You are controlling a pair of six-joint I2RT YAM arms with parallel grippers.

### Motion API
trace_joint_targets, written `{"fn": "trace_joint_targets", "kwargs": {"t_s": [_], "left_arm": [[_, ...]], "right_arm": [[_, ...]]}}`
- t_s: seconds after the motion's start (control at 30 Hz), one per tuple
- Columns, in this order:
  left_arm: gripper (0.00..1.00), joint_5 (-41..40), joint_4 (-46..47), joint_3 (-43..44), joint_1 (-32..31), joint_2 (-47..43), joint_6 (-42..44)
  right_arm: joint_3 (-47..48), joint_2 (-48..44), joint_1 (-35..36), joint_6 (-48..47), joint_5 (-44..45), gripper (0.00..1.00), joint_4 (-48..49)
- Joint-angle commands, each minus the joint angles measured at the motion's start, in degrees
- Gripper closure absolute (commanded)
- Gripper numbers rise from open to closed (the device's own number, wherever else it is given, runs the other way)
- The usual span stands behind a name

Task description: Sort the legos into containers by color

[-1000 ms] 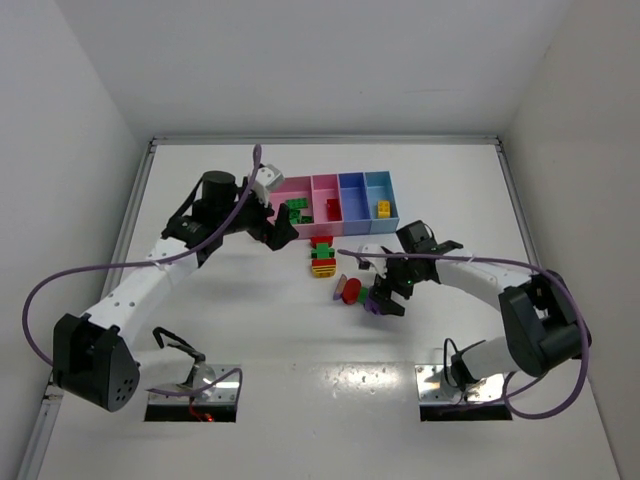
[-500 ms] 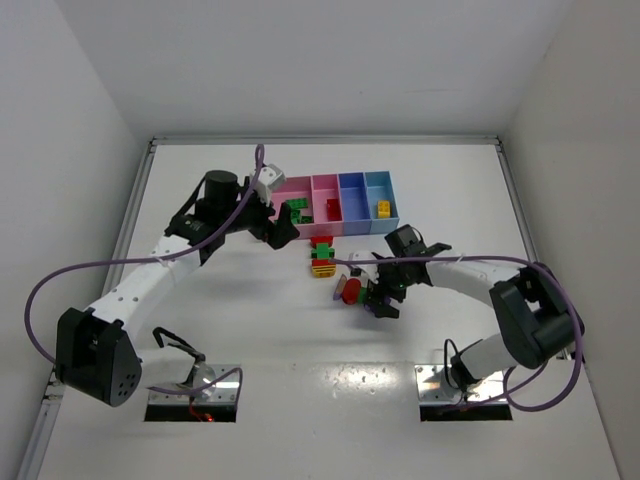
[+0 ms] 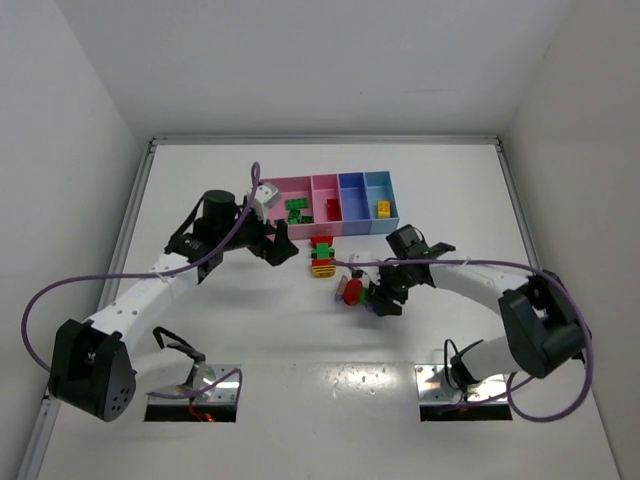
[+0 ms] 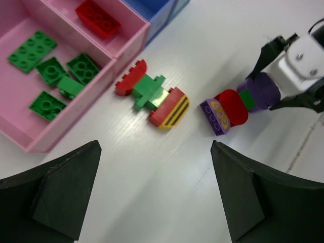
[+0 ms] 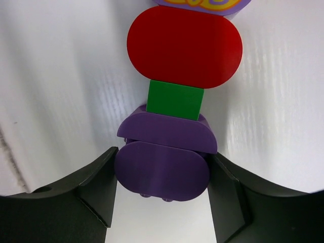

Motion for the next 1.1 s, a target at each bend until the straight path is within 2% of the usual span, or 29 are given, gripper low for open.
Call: {"fn": "trace_joint_targets", "kwargs": {"t_s": [0.0,0.17,0.33,0.47,0.8,1.07], "left_arm": [[0.03,6.22,7.01,-4.36,-0.23,-4.65,-2.90],[0.03,12.54,11.78,-9.81,-0.23,-5.19,-8.43],[0.03,17.90,13.88,-9.82,0.30,-0.63,-11.95],[0.03,25.45,14.42,-6.75,1.44,3.77,-14.59],[0.03,36.27,14.94,-3.58,1.44,12.03,-17.93],[0.05,37.43,16.17,-4.19,2.58,12.04,-18.45]], "right_arm": [[2.82,-7.83,0.90,0.12,-4.69,1.00,-2.62],[7.92,-13.56,2.32,4.51,-7.43,1.00,-3.77],[9.86,-15.41,6.97,7.94,-7.43,1.00,-2.71],[11.17,-14.79,8.38,8.47,-7.43,1.00,-2.71],[12.84,-13.12,10.05,8.47,-5.77,1.00,-2.18],[11.00,-14.52,10.05,7.95,-4.01,1.00,-2.18]]}}
